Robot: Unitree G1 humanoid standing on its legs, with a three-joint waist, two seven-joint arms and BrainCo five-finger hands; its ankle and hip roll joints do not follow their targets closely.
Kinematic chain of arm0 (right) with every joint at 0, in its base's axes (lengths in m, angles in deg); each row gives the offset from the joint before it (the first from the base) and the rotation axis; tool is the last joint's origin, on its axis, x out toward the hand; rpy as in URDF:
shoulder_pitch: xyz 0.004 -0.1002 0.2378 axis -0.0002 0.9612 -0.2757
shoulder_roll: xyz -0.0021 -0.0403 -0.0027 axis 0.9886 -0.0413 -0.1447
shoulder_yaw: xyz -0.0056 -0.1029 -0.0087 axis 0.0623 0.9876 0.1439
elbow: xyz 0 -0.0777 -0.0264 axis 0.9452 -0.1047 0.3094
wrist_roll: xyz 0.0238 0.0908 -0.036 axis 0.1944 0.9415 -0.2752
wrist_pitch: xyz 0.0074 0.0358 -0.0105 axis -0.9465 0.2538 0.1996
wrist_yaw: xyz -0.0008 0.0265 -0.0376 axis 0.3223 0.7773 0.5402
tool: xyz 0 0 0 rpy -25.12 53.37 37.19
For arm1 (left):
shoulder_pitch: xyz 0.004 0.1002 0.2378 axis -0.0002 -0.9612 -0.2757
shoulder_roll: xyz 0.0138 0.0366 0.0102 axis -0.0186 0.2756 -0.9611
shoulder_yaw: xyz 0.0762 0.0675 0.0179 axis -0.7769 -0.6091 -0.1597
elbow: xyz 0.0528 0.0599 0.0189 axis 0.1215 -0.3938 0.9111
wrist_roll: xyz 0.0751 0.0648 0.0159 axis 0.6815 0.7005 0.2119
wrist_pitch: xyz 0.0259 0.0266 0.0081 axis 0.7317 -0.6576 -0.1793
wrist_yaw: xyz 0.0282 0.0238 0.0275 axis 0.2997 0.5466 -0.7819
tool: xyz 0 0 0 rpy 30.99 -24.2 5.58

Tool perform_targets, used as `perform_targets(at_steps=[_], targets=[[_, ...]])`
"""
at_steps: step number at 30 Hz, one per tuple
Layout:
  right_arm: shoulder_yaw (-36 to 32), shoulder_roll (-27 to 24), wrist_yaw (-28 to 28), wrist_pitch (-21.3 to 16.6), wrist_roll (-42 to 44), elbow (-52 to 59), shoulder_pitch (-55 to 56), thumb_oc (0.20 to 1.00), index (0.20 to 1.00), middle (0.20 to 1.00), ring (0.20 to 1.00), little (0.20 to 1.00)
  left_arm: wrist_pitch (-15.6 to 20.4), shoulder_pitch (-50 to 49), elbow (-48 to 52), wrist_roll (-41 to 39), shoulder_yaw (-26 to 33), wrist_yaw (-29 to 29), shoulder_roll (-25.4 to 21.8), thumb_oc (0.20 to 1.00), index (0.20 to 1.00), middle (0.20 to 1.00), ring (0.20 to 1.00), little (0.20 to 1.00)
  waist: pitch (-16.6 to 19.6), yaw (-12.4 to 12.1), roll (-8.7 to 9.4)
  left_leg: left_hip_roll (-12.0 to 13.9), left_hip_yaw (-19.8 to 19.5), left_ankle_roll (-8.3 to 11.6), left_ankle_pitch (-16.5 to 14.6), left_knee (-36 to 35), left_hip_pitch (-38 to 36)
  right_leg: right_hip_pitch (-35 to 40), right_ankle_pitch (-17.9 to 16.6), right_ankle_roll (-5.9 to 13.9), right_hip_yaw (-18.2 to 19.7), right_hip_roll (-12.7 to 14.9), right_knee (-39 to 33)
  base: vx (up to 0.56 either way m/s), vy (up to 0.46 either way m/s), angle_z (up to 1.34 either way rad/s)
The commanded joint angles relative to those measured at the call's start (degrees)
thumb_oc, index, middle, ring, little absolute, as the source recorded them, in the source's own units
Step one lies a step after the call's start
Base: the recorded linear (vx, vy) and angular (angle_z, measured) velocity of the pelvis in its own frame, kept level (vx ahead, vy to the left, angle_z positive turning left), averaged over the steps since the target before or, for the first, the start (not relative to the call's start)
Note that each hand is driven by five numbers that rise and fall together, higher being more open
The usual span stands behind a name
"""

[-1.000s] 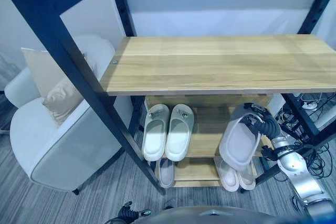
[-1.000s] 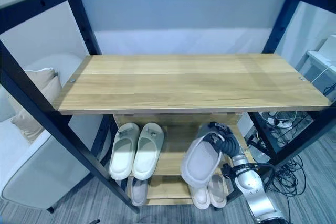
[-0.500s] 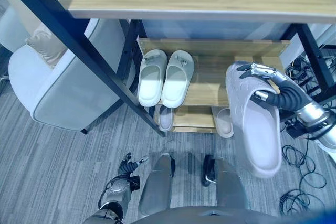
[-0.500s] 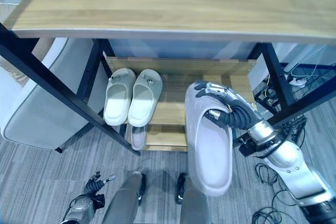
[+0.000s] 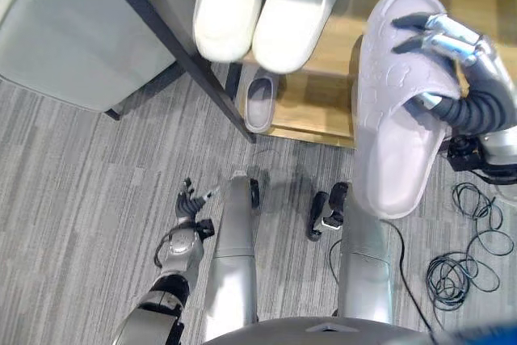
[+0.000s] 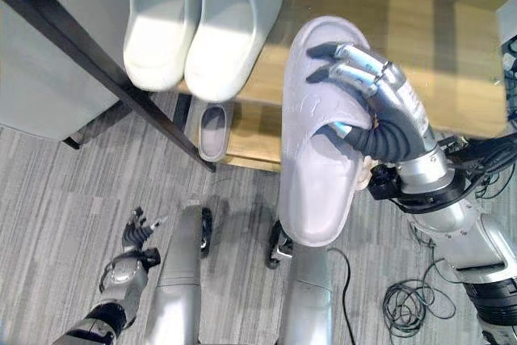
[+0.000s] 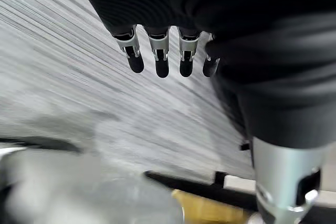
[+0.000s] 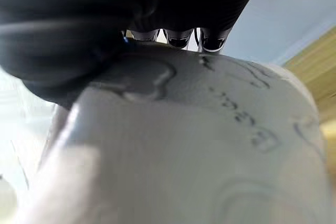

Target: Arrange the slippers neatly on the shoe rack.

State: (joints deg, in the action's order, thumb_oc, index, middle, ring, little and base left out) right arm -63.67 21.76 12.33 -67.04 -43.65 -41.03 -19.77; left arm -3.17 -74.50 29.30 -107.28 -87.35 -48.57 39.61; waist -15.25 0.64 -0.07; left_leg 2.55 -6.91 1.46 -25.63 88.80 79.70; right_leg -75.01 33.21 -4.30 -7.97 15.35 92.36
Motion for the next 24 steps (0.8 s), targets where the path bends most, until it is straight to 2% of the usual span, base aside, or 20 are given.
perform_targets(at_steps=[1, 3, 4, 6, 8, 9, 10, 14, 20, 24], targets=[[-2.06, -0.28, -10.97, -0.89, -10.01, 7.05, -1.57, 0.200, 0.200, 0.200, 0.200, 0.200, 3.70, -0.22, -5.85, -1.56, 0.61, -2.79, -0.96, 1.000, 1.000, 1.000, 1.000, 1.000, 2.85, 0.60, 0.85, -1.40, -1.46, -1.82, 2.08, -7.03, -2.57, 2.71, 2.96, -0.30, 2.70, 0.26, -3.32, 0.08, 0.052, -0.16], [-1.52, -1.92, -13.97, 0.92, -15.67, 7.82, -2.29, 0.200, 0.200, 0.200, 0.200, 0.200, 4.30, 0.35, -4.85, -2.05, 0.93, -3.62, -1.53, 1.000, 1.000, 1.000, 1.000, 1.000, 2.63, 0.58, 0.93, -1.73, -1.54, -2.31, -0.06, -0.68, 1.00, -0.68, 4.61, -0.54, 3.92, 0.18, 2.35, 0.09, 0.039, -0.12], [-1.05, -3.93, -16.67, 3.87, -21.72, 8.07, -3.17, 0.200, 0.200, 0.200, 0.200, 0.200, 4.90, 0.92, -4.10, -2.48, 0.92, -4.25, -2.09, 1.000, 1.000, 1.000, 1.000, 1.000, 1.67, 0.31, 1.02, -1.94, -1.87, -2.76, -1.77, 3.82, 3.40, -3.11, 5.90, -0.83, 4.76, -0.11, 6.56, 0.08, 0.036, -0.07], [-1.07, -6.10, -20.25, 7.96, -28.58, 8.23, -4.46, 0.200, 0.200, 0.200, 0.200, 0.200, 5.30, 1.71, -3.04, -1.58, 0.15, -5.71, -2.12, 1.000, 1.000, 1.000, 1.000, 1.000, 0.98, 0.48, 1.25, -2.37, -2.37, -3.08, -3.78, 10.09, 7.43, -6.85, 7.40, -1.26, 6.53, -0.48, 12.30, 0.09, 0.037, -0.09], [-1.77, -6.70, -21.84, 10.23, -31.83, 9.75, -4.75, 0.200, 0.200, 0.200, 0.200, 0.200, 5.51, 2.04, -2.01, -0.21, -1.07, -7.34, -2.03, 1.000, 1.000, 1.000, 1.000, 1.000, -0.28, 0.74, 1.47, -2.80, -2.94, -3.50, -5.52, 15.43, 9.73, -9.04, 8.35, -1.34, 8.29, -1.16, 17.32, 0.09, 0.040, -0.11], [-1.79, -6.72, -21.90, 10.29, -31.92, 9.76, -4.73, 0.200, 0.200, 0.200, 0.200, 0.200, 5.49, 2.07, -1.98, -0.16, -1.08, -7.41, -1.99, 1.000, 1.000, 1.000, 1.000, 1.000, -0.30, 0.68, 1.49, -2.77, -2.91, -3.49, -5.71, 15.77, 9.91, -9.24, 8.52, -1.30, 8.41, -1.21, 17.65, 0.08, 0.048, -0.14], [-2.31, -7.36, -22.62, 11.70, -34.06, 10.19, -3.81, 0.200, 0.200, 0.200, 0.200, 0.200, 5.97, 1.83, -1.41, -0.24, -1.25, -8.44, -1.78, 1.000, 1.000, 1.000, 1.000, 1.000, -1.84, 0.77, 1.77, -3.04, -3.10, -3.60, -7.02, 18.82, 10.21, -10.02, 9.06, -1.44, 9.78, -1.68, 21.01, 0.06, 0.026, -0.12], [-2.20, -6.91, -22.62, 12.03, -34.71, 10.15, -1.42, 0.200, 0.200, 0.200, 0.200, 0.200, 6.48, 2.04, -0.80, 0.35, -1.48, -10.18, -1.60, 1.000, 1.000, 1.000, 1.000, 1.000, -5.66, 0.79, 2.47, -3.23, -3.43, -3.44, -9.45, 24.49, 10.26, -10.43, 10.07, -1.49, 12.32, -2.58, 26.85, 0.03, 0.008, -0.16], [1.01, -6.02, -26.17, 15.43, -37.90, 8.04, -2.83, 0.200, 0.200, 0.200, 0.200, 0.200, 7.81, 1.04, 2.26, 0.92, -2.07, -12.91, -2.77, 1.000, 1.000, 1.000, 1.000, 1.000, -11.14, 0.61, 2.78, -3.45, -3.40, -3.08, -11.64, 30.11, 10.26, -11.06, 10.68, -1.57, 14.99, -3.23, 33.08, -0.01, -0.005, -0.05], [6.10, -3.68, -25.50, 14.47, -36.34, 6.31, -7.42, 0.200, 0.200, 0.200, 0.200, 0.200, 8.14, 0.85, 5.05, 0.98, -2.76, -13.67, -3.42, 1.000, 1.000, 1.000, 1.000, 1.000, -13.09, -0.01, 2.74, -3.25, -3.09, -3.09, -13.46, 33.08, 10.26, -11.18, 11.10, -1.47, 15.48, -3.48, 35.43, 0.01, 0.009, 0.02]])
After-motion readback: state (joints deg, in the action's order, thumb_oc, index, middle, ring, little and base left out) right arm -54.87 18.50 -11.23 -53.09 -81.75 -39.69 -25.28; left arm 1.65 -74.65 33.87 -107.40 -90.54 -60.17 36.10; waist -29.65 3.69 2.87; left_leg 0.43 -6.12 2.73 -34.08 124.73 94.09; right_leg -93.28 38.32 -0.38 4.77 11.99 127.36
